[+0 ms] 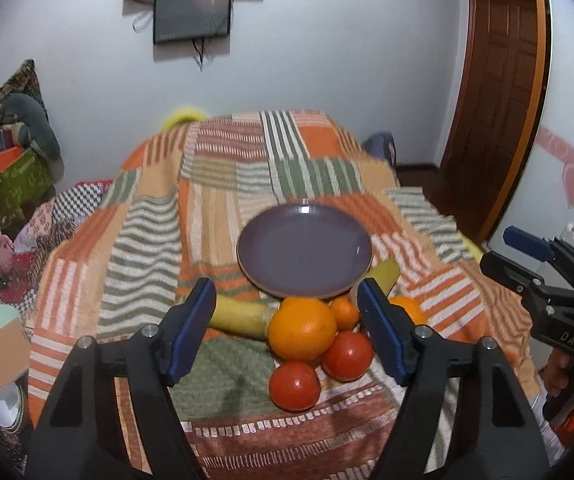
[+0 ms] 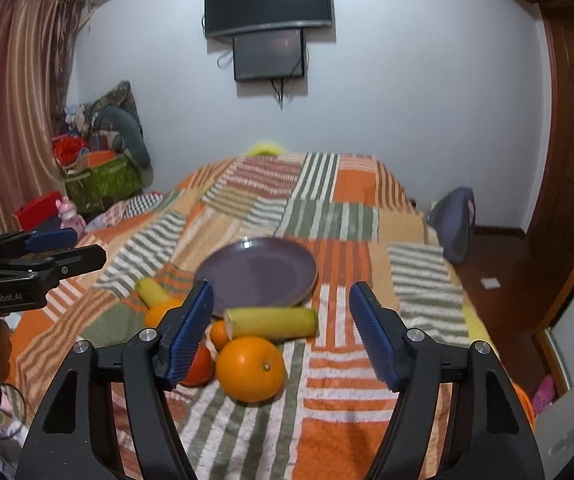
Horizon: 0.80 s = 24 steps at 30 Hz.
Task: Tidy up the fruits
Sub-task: 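Lower the right gripper around the large orange in front of the gourd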
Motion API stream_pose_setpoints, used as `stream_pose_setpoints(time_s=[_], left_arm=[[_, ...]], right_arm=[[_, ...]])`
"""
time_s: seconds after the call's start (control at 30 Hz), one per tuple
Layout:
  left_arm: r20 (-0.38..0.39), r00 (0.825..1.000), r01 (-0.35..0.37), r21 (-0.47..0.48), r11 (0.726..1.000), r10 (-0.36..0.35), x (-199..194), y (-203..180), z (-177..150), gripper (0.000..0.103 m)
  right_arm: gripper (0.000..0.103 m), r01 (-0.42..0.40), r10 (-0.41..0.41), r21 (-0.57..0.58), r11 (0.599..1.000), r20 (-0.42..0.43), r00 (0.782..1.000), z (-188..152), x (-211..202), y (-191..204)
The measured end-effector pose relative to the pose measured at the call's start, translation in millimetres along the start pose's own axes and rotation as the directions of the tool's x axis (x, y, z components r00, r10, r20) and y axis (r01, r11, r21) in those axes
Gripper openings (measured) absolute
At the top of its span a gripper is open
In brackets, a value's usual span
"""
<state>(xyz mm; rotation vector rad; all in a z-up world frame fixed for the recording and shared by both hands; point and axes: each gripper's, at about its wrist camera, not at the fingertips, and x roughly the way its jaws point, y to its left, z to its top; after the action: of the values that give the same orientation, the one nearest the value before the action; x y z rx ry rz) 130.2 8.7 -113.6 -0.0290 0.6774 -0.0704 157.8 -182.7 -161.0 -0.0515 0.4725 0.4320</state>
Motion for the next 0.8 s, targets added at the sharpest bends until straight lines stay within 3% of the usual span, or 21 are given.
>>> stream_pose_setpoints(time_s=[0.37,0.6,0.8], left_arm=[[-0.16,0.987,0.035,0.014,0.999,-0.032,60,-4,-19,0.073],[-0.223,0.974,0.049,-0.016,0.999,-0.051,85,-1,-30,0.073],[-0.247,0.967,0.059,-0.035,0.998,-0.066,100,-2,-31,0.073]], right_arm=[[0.067,-0.103,0.115,0.068,0.992,-0.198,0.973,-24,46,-8],[0.067,-0.144,0.166,0.099,0.985,-0.272,0.948,-34,71,-4],[0.068,-0.17,0.195,0.111,0.979,-0.287,0.938,-37,81,-2]])
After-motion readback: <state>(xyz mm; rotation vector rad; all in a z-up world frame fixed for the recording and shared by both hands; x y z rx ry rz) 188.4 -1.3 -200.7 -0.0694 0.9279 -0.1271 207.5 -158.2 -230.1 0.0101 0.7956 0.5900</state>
